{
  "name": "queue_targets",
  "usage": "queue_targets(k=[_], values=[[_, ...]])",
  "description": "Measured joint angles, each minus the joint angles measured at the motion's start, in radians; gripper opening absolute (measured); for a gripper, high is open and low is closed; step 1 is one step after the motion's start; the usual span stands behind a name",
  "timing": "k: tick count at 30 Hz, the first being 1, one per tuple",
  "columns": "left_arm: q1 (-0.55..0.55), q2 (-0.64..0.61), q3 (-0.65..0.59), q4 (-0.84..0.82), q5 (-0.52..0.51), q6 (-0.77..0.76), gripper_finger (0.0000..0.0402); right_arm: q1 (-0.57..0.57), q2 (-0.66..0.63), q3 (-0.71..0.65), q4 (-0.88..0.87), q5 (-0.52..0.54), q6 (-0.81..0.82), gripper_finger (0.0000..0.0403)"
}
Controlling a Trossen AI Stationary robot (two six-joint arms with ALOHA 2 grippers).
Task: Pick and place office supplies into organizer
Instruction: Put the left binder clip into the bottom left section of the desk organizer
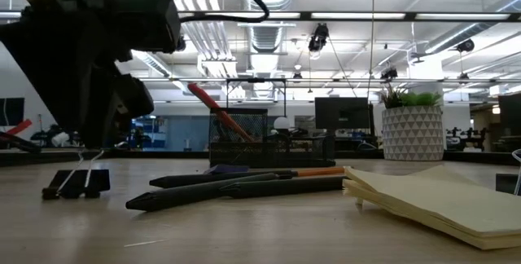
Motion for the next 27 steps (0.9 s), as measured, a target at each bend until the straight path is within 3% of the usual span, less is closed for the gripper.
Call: queue_targets(k=[9,14,27], values=[[0.002,0.032,0.000,0.001,0.020,0.000,0.0104,0.000,0.000,0.000,0.000,0.000,-0.008,0.0151],[0.004,-0.013,0.020,0.008,0.019,-0.001,0.0104,0.000,0.000,0.000,0.000,0.000,-0.008,0.0151],[0.034,-0.023,-0.002,-0.006,-0.056,0.007,0.0104,-0.002,0.000,0.000,0.000,-0.001,-0.004,0.0151]])
